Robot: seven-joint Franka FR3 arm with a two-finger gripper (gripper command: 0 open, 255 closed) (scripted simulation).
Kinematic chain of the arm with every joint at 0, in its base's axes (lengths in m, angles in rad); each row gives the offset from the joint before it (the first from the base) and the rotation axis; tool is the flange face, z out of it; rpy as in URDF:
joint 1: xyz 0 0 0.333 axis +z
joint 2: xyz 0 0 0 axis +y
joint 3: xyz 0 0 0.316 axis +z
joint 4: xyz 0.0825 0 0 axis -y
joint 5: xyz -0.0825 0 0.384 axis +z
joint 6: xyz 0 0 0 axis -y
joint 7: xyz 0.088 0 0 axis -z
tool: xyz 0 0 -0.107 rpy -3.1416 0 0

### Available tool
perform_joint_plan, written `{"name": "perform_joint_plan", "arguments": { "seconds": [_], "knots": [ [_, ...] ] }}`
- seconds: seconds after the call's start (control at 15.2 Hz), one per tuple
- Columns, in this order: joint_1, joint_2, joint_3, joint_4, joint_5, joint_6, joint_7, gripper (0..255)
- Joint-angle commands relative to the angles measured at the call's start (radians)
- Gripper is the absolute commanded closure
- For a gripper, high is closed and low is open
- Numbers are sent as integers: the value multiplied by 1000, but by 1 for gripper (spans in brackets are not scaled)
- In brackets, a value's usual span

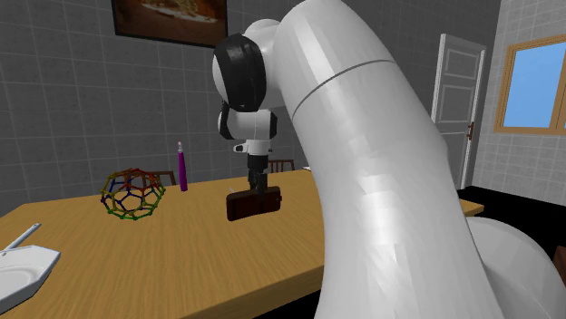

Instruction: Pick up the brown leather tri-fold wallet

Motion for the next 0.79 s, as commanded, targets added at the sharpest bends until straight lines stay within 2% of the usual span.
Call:
{"name": "perform_joint_plan", "arguments": {
  "seconds": [0.0, 0.07, 0.73],
  "knots": [
    [-2, 6, 1, 3, 2, 4, -1, 0],
    [-3, 7, 1, 3, 3, 4, -2, 255],
    [-1, 1, 0, 9, 0, -7, 1, 255]
  ]
}}
